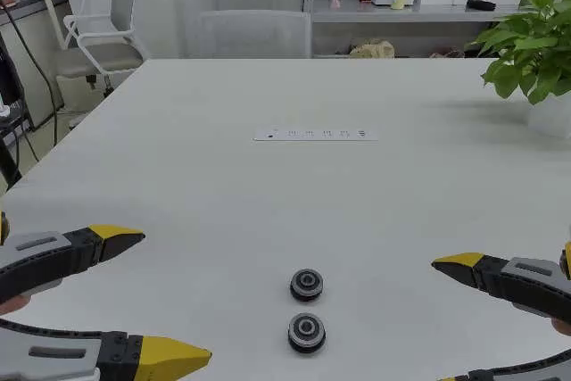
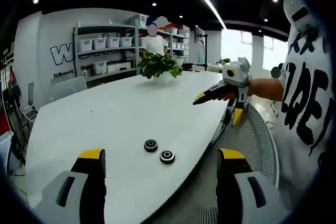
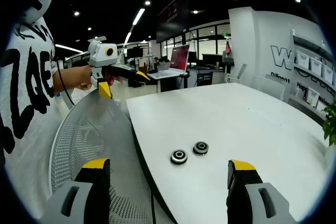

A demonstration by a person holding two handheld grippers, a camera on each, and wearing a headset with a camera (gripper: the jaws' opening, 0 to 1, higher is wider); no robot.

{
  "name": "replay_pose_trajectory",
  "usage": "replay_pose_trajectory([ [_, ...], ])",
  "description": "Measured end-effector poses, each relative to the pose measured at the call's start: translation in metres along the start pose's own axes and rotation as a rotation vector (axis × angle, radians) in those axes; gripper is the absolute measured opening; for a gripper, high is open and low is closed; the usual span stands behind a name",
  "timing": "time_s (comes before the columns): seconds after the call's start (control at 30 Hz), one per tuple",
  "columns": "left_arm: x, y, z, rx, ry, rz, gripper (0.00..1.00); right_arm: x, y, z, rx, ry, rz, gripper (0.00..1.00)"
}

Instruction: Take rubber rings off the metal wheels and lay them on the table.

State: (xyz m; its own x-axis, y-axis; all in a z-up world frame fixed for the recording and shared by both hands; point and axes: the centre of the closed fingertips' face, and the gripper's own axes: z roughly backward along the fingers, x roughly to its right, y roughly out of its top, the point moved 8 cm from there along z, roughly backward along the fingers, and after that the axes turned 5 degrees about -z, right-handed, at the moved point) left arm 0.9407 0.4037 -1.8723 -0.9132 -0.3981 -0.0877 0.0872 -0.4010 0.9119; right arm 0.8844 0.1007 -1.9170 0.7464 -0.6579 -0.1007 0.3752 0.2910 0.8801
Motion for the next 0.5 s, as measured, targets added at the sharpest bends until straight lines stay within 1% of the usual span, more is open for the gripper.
replay_pose_trajectory([
  [0.3,-0.007,0.004,-0.009,0.009,-0.022,-0.012,0.86,0.006,0.003,0.001,0.02,-0.03,-0.01,0.91],
  [0.5,-0.009,0.006,-0.013,0.011,-0.036,-0.021,0.86,0.01,0.002,0.002,0.027,-0.042,-0.02,0.91],
])
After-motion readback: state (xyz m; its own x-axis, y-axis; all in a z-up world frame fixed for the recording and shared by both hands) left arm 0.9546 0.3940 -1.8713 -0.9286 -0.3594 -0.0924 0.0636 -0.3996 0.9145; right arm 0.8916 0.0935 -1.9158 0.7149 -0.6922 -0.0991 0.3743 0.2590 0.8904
